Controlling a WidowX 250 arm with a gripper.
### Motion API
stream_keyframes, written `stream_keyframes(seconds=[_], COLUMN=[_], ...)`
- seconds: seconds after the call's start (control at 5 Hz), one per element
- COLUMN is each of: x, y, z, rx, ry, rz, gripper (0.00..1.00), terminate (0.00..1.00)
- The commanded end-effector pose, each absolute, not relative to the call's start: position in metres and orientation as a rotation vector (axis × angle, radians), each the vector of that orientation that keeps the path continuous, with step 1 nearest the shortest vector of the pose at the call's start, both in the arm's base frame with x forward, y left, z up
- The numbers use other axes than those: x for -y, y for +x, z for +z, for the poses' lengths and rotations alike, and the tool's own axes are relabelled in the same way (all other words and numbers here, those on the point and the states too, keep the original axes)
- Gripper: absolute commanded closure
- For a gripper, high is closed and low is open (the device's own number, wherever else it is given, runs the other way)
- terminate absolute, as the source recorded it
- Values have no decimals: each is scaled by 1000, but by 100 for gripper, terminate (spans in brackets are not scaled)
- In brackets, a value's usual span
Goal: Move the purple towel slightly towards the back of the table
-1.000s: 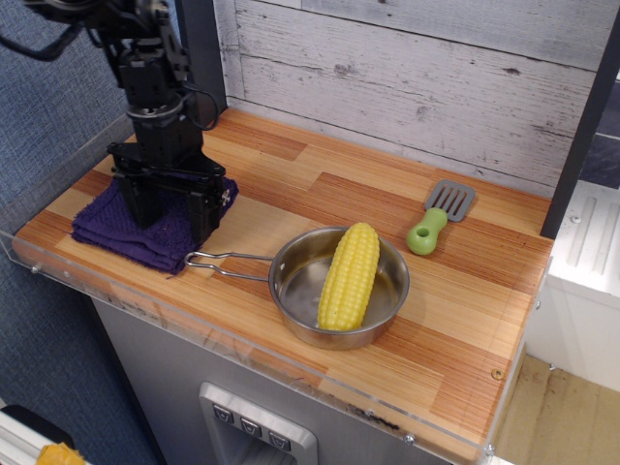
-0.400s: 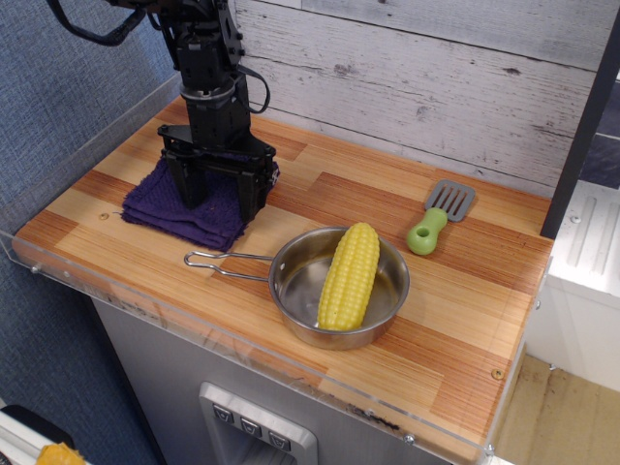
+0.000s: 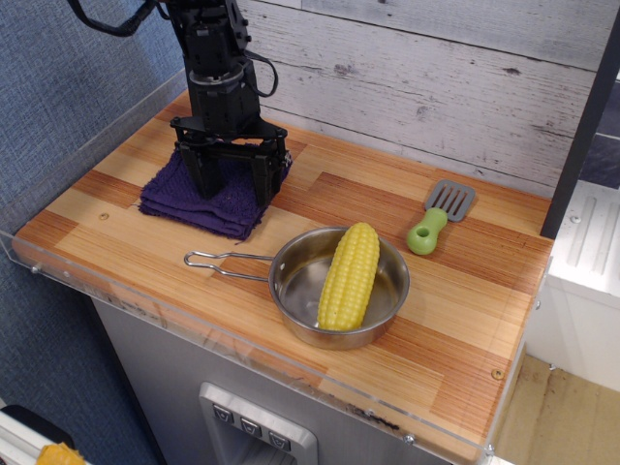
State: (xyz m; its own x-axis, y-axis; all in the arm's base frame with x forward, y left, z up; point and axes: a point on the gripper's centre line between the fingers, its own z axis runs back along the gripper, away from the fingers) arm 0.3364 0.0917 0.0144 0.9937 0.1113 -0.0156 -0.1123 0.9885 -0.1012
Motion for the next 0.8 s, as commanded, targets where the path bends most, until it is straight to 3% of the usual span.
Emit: stream_keyframes(seconds=[0.0,0.6], x=[-104,-78], y=[344,352], z=[16,107], rx=[-7,172], ry=[-114,-150], rz=[121,94], gripper=[0,0], terminate=[0,0])
